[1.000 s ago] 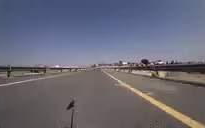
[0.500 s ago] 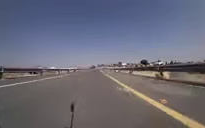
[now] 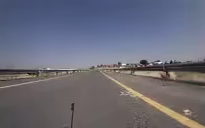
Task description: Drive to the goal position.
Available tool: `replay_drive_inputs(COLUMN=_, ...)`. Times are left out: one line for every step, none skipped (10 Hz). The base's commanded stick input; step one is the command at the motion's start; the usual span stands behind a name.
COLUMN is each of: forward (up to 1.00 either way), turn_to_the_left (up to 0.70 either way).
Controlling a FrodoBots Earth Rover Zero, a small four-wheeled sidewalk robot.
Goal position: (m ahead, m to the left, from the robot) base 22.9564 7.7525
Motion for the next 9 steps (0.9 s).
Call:
replay_drive_inputs(forward=1.0, turn_to_the_left=0.0)
replay_drive_inputs(forward=1.0, turn_to_the_left=0.0)
replay_drive_inputs(forward=1.0, turn_to_the_left=0.0)
replay_drive_inputs(forward=1.0, turn_to_the_left=0.0)
replay_drive_inputs(forward=1.0, turn_to_the_left=0.0)
replay_drive_inputs(forward=1.0, turn_to_the_left=0.0)
replay_drive_inputs(forward=1.0, turn_to_the_left=0.0)
replay_drive_inputs(forward=1.0, turn_to_the_left=0.0)
replay_drive_inputs(forward=1.0, turn_to_the_left=0.0)
